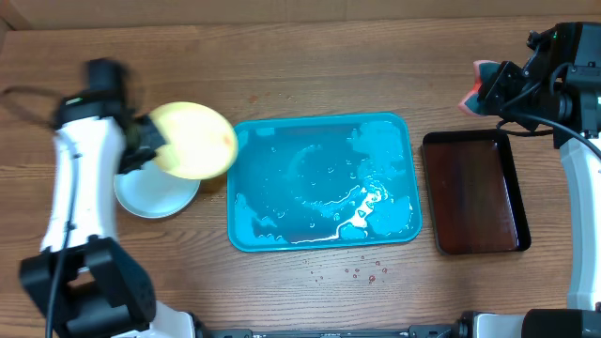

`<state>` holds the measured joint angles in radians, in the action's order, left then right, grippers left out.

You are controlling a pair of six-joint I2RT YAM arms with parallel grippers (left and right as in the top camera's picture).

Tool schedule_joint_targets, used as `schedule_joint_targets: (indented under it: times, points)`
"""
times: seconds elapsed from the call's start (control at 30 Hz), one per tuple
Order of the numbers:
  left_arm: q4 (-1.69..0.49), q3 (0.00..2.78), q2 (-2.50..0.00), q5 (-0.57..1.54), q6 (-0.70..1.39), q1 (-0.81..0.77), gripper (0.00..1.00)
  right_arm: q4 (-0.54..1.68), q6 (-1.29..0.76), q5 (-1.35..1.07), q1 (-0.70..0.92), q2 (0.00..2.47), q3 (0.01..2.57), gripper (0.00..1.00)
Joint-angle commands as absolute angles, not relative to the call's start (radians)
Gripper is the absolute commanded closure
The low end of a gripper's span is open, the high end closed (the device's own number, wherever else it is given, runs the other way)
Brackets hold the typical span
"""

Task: Clean dirty plates on tray and stack at the side
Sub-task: 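Lift the yellow plate with left gripper and carry it left onto the stack, then lower the sponge onto the brown tray and release it with right gripper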

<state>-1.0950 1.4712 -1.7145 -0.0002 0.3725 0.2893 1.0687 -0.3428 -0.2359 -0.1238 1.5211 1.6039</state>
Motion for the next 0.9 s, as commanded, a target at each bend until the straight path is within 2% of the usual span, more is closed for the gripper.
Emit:
schedule_joint_targets:
  times: [0.0,0.2,0.37,0.4,0.5,0.6,0.87]
  points:
    - [-1.061,1.397,-1.680,0.189,0.310,0.426,0.96,1.065,-0.339,-0.236,-0.125,1.500,1.609,0.96]
    - [-0.902,1.193,-1.680,0.215,0.310,0.585,0.96,1.064,-0.340,-0.236,-0.125,1.500,1.610,0.96]
    - [-0.799,1.104,-1.680,0.210,0.310,0.589,0.95,1.064,-0.340,-0.236,-0.125,1.500,1.610,0.96]
    - [-0.789,1.098,-1.680,0.210,0.310,0.588,0.92,1.065,-0.339,-0.236,-0.125,1.500,1.610,0.96]
    - [-0.777,1.095,-1.680,0.208,0.305,0.588,0.67,1.072,-0.339,-0.232,-0.125,1.500,1.610,0.96]
    - [-0.782,1.096,-1.680,0.212,0.282,0.588,0.48,1.103,-0.339,-0.181,-0.125,1.500,1.610,0.96]
    - [-0.845,1.135,-1.636,0.210,0.197,0.489,0.38,1.223,-0.296,-0.004,-0.125,1.512,1.595,0.96]
